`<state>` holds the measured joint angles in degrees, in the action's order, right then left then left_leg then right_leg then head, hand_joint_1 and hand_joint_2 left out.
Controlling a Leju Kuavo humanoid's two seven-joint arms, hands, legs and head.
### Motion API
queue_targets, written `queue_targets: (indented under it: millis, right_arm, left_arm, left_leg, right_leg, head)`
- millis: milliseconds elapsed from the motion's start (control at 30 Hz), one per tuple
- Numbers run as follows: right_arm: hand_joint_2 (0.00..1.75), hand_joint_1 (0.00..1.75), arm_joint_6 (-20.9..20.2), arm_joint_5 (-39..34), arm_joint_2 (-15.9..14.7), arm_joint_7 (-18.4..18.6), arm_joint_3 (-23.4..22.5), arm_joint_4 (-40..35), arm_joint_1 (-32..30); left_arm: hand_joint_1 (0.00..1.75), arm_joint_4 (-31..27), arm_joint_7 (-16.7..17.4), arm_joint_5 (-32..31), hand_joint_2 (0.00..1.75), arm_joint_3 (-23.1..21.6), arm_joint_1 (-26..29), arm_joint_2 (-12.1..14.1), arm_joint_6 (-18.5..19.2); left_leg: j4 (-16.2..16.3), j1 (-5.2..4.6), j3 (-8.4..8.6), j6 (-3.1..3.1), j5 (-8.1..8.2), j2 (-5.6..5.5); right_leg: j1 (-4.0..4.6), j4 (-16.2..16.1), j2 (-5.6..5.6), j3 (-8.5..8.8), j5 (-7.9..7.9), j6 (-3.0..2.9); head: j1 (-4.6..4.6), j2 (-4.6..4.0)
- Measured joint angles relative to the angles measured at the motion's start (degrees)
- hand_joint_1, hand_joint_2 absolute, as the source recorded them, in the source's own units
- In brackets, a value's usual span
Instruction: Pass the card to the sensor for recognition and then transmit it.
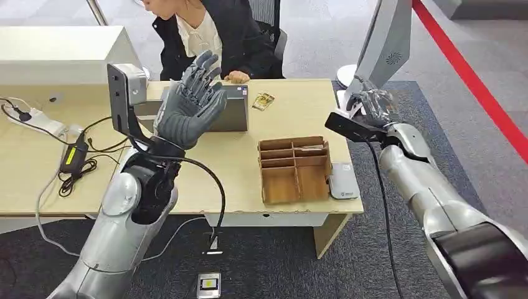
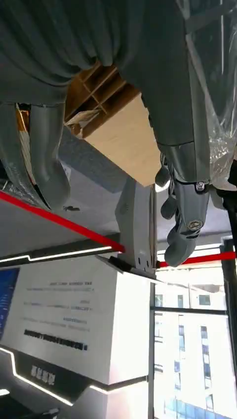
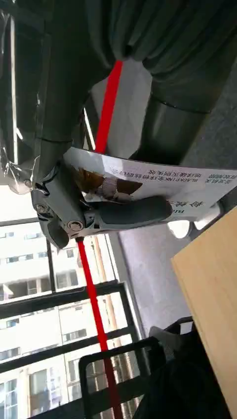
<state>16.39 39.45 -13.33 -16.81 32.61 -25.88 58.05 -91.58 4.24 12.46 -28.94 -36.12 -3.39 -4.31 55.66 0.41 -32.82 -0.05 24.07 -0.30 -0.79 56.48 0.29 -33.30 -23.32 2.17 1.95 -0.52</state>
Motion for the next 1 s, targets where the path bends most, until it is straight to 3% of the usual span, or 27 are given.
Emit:
queue_targets:
  millis: [633,1000]
  right_arm:
    - [1.75,1.75,1.31,-1.64,-2.51,1.40,-1.73,-1.44,-10.75]
    - [1.75,1.75,1.95,-1.94,-2.34,0.02,-2.56,-2.21,-14.54]
  left_arm:
    - [0.00,-1.66,1.29,-1.01,1.75,-0.07,1.18,1.42,-1.07]
    - [0.00,-1.68,0.81,1.64,1.75,-1.47,0.24,1.97,-4.94]
  left_leg:
    - [-0.01,0.00,0.00,0.00,0.00,0.01]
    - [-0.01,0.00,0.00,0.00,0.00,0.02]
  right_leg:
    - [0.00,-0.01,0.00,0.00,0.00,0.00]
    - [0.00,-0.02,0.00,0.00,0.00,0.00]
  head:
    - [0.00,0.00]
    - [0.00,0.00]
